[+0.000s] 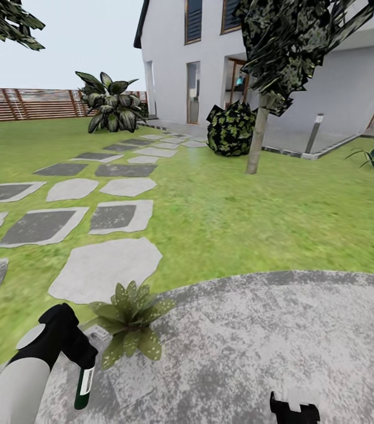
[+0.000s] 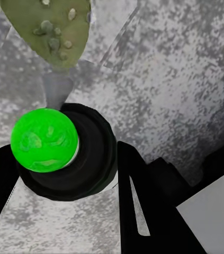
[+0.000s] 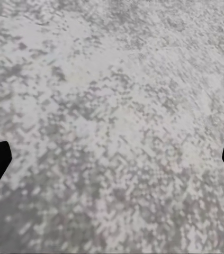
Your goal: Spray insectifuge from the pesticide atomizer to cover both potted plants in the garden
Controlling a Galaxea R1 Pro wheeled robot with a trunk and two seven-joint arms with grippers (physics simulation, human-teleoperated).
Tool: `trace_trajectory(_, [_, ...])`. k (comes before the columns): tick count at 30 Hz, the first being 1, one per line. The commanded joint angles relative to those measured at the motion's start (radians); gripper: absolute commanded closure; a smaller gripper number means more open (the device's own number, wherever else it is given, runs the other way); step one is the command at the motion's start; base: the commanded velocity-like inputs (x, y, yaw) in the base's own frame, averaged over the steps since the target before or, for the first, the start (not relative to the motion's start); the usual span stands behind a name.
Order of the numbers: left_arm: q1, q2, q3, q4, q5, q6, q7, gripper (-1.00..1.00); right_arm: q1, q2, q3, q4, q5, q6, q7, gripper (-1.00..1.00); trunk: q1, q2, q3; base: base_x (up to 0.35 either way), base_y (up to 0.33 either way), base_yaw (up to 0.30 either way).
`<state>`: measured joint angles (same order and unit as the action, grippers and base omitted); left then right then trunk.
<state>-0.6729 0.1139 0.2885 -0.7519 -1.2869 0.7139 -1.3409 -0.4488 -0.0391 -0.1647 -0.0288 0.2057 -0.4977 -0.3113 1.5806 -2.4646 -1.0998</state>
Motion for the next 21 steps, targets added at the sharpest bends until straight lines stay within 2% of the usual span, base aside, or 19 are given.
trace_trajectory(1, [-0.001,-0.001,0.003,-0.001,-0.008,0.01,-0.009,1.0,-0.001,0.0,-0.008,0.001,0.011,-0.002,-0.003,-1.0,0.0,0.0,-0.001,0.233,-0.184,0.0])
trace_trajectory(8, [-0.001,0.0,0.003,-0.001,-0.008,0.01,-0.009,1.0,-0.001,0.001,-0.008,0.001,0.011,-0.002,-0.003,-1.0,0.0,0.0,-0.001,0.037,-0.029,0.178])
trace_trajectory(21, [-0.001,0.0,0.003,-0.001,-0.008,0.01,-0.01,1.0,-0.001,0.001,-0.008,0.001,0.011,-0.002,-0.003,-1.0,0.0,0.0,-0.001,0.067,-0.05,0.019])
